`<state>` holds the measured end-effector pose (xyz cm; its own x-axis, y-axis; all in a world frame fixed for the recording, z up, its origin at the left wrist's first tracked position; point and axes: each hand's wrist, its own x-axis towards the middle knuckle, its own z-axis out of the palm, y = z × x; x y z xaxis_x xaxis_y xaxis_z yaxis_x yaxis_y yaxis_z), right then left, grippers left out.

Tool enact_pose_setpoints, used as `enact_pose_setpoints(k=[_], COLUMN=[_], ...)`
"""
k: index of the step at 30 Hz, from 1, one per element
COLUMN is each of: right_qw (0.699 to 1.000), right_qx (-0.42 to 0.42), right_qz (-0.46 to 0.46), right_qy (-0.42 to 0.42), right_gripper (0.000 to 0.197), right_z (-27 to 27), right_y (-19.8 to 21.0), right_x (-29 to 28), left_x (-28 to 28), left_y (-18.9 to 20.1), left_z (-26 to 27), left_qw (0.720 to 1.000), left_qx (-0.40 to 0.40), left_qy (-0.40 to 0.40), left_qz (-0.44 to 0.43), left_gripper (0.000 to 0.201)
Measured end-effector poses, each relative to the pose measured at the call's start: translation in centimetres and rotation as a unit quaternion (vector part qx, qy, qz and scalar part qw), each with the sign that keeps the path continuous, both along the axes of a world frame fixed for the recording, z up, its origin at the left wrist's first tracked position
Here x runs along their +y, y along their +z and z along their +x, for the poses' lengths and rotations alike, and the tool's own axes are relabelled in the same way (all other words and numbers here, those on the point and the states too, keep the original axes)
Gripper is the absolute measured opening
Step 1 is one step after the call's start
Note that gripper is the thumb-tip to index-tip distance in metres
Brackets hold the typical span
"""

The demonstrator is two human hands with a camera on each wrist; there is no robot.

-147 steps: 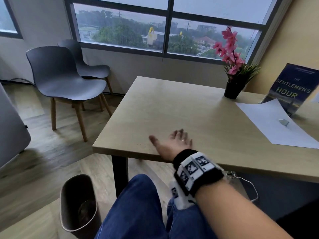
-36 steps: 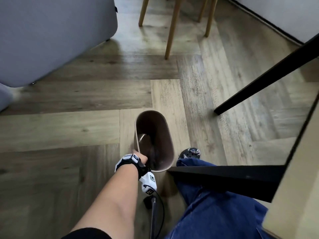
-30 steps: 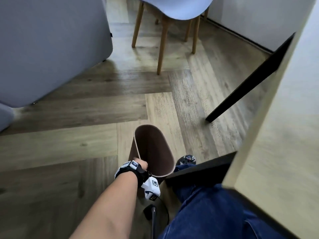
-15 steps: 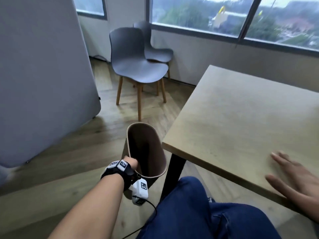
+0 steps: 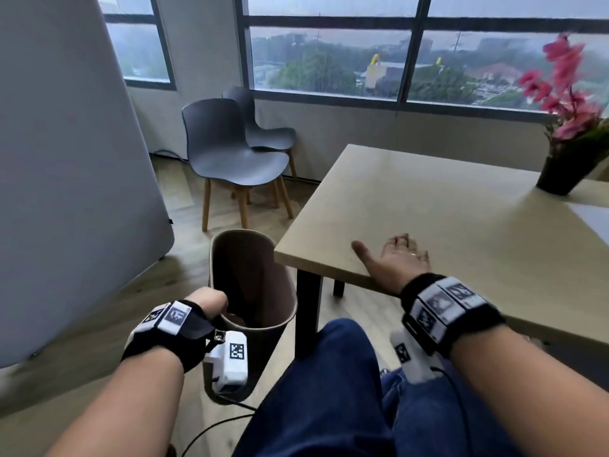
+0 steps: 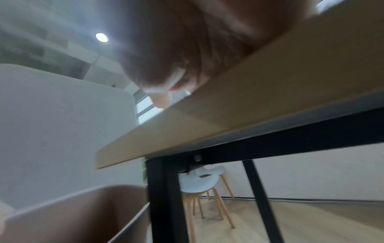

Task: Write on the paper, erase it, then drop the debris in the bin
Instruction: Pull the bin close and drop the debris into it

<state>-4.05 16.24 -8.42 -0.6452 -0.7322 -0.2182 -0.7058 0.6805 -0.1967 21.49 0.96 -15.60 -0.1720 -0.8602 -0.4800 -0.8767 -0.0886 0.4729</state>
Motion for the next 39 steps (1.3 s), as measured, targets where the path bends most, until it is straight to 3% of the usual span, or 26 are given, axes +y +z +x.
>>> enact_pose_setpoints(k=[4,7,9,10,11,13,15,17,19,21,23,25,26,28,30,32,34,36,38,39], right_qw=[0.999,0.987,0.963,0.954,0.957,0.982,0.993,0.995,0.999,0.998,0.970,0.938,0.940,0.972,0.989,0.991,0.998,0.994,0.953,0.925], right_qx=[-0.024,-0.032,-0.120,-0.167,-0.171,-0.077,-0.019,-0.023,-0.011,0.000,-0.071,-0.169,-0.172,-0.068,0.000,-0.026,-0.003,0.006,-0.125,-0.208], right_qz=[0.002,-0.008,-0.050,-0.083,-0.123,-0.162,-0.096,-0.014,-0.001,-0.018,-0.057,-0.098,-0.145,-0.204,-0.137,-0.046,-0.013,-0.043,-0.071,-0.078], right_qy=[0.041,0.160,0.236,0.233,0.199,0.067,-0.063,-0.095,-0.053,0.060,0.226,0.287,0.256,0.098,-0.062,-0.126,-0.060,0.098,0.268,0.310], right_gripper=[0.105,0.098,0.082,0.076,0.072,0.074,0.087,0.096,0.099,0.095,0.083,0.071,0.068,0.070,0.080,0.089,0.092,0.086,0.070,0.061], right_z=[5.2,9.1,10.3,10.0,8.8,4.9,1.3,0.7,2.9,6.6,10.3,11.3,10.3,6.2,1.6,-0.2,1.4,5.0,9.1,10.5], right_y=[0.1,0.3,1.0,1.5,1.8,1.9,1.5,0.8,0.0,-0.3,0.1,0.9,1.1,1.0,1.1,1.1,0.5,0.0,0.6,1.1], right_x=[-2.7,-3.9,-3.7,-3.3,-2.9,-2.2,-0.7,-0.2,-1.1,-2.2,-2.5,-2.1,-2.0,-1.6,-0.4,0.4,-0.6,-1.9,-2.3,-2.1], left_x=[1.3,1.7,1.7,1.8,1.9,2.1,2.3,2.5,2.6,2.6,2.5,2.5,2.5,2.5,2.5,2.5,2.4,2.5,2.6,2.6], left_y=[1.0,1.6,1.8,1.9,2.1,2.3,2.6,2.8,2.8,2.7,2.5,2.5,2.5,2.6,2.6,2.5,2.4,2.5,2.6,2.7], left_z=[0.3,0.1,0.2,0.2,0.2,0.1,0.0,-0.1,-0.1,0.0,0.0,0.1,0.1,0.1,0.0,0.0,0.0,0.0,0.0,0.0], left_qw=[0.999,0.997,0.994,0.993,0.993,0.994,0.995,0.996,0.995,0.994,0.993,0.992,0.992,0.992,0.992,0.993,0.992,0.992,0.994,0.994], left_qx=[0.046,0.070,0.100,0.108,0.109,0.105,0.096,0.092,0.094,0.106,0.116,0.119,0.121,0.122,0.120,0.118,0.120,0.117,0.110,0.106], left_qy=[0.017,0.020,0.034,0.036,0.036,0.026,0.017,0.013,0.015,0.020,0.026,0.031,0.032,0.030,0.026,0.028,0.033,0.033,0.027,0.025], left_qz=[-0.005,-0.007,-0.006,-0.006,-0.007,-0.010,-0.013,-0.016,-0.015,-0.011,-0.007,-0.009,-0.009,-0.009,-0.007,-0.010,-0.013,-0.014,-0.010,-0.009], left_gripper=[0.026,0.012,0.017,0.018,0.020,0.024,0.024,0.021,0.019,0.020,0.019,0.018,0.018,0.020,0.022,0.020,0.018,0.019,0.019,0.018])
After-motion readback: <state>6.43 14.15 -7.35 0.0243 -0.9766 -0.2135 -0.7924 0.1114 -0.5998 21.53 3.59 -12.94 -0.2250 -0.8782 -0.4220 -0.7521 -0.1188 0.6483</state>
